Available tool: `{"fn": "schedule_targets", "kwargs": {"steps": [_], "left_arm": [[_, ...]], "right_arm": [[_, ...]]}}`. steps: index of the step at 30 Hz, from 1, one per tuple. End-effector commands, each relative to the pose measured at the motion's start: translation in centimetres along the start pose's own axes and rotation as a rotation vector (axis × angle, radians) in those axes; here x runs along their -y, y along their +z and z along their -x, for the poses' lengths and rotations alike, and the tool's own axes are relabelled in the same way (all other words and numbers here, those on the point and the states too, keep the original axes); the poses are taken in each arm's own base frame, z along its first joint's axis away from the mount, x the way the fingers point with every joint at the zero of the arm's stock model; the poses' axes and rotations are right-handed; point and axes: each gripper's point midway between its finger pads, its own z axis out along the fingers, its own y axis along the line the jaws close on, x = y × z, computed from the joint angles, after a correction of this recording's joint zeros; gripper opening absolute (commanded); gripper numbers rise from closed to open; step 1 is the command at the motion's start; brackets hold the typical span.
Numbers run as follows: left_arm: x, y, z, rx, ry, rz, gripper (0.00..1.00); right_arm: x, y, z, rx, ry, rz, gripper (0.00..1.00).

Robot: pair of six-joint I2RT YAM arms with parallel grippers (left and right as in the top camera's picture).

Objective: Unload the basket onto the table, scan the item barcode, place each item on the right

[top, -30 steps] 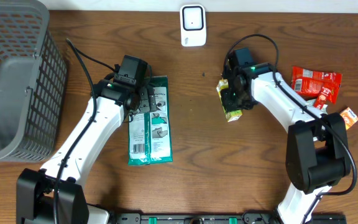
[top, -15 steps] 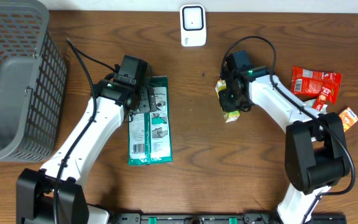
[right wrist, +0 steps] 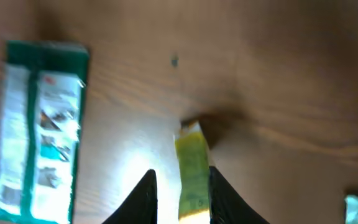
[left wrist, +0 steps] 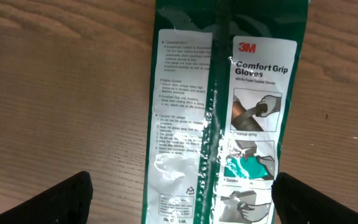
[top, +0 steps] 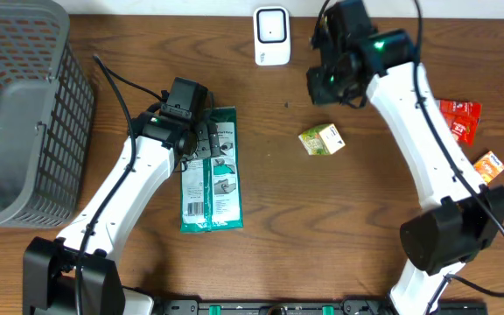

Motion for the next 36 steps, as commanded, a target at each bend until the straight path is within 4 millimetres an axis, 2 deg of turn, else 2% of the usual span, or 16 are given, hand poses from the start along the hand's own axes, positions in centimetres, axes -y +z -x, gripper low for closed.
{"fn": "schedule_targets", "kwargs": {"steps": [1,3,4,8,10,13,15,18,22,25,29,33,36], "left_arm": [[-0.2,0.0,0.2,0.003,-0.005,0.010,0.93],[-0.2,0.0,0.2,0.003,-0.006,0.011,0.93],[-0.2,0.0,0.2,0.003,-0.006,0.011,0.93],[-0.2,0.0,0.2,0.003,-0.006,0.011,0.93],[-0.2,0.0,0.2,0.003,-0.006,0.011,0.93],[-0.2,0.0,0.2,0.003,-0.006,0.011,0.93],[-0.2,0.0,0.2,0.003,-0.006,0.011,0.93],[-0.2,0.0,0.2,0.003,-0.006,0.010,0.93],[-0.2,0.0,0.2,0.003,-0.005,0.011,0.93],[-0.2,0.0,0.2,0.003,-0.006,0.011,0.93],[-0.2,0.0,0.2,0.003,-0.006,0.011,0.93],[-0.2,0.0,0.2,0.003,-0.006,0.011,0.93],[-0.2,0.0,0.2,0.003,-0.005,0.010,0.93]], "right_arm": [[-0.9,-1.8,0.6,0.034,-0.012,0.012,0.31],[-0.1,-1.2,-0.1,0.006,-0.035,-0.035,0.40],[0.8,-0.3,-1.0,-0.026,-0.064,-0.076,0.42],[1.1,2.8,-3.3,-0.098,-0.082,-0.077,0.37],[1.4,3.6,-4.8,-0.149,-0.079,-0.082,0.37],[2.2,4.7,-8.7,-0.290,-0.073,-0.099,0.44],[2.6,5.1,-10.3,-0.341,-0.070,-0.107,0.45],[3.4,6.6,-13.6,-0.437,-0.069,-0.120,0.51],[4.8,8.9,-15.8,-0.466,-0.095,-0.170,0.55],[5.6,10.0,-16.8,-0.467,-0.102,-0.200,0.56],[6.0,11.5,-17.5,-0.447,-0.105,-0.213,0.51],[5.9,11.7,-17.5,-0.441,-0.100,-0.209,0.43],[6.0,11.8,-17.9,-0.451,-0.101,-0.210,0.45]]}}
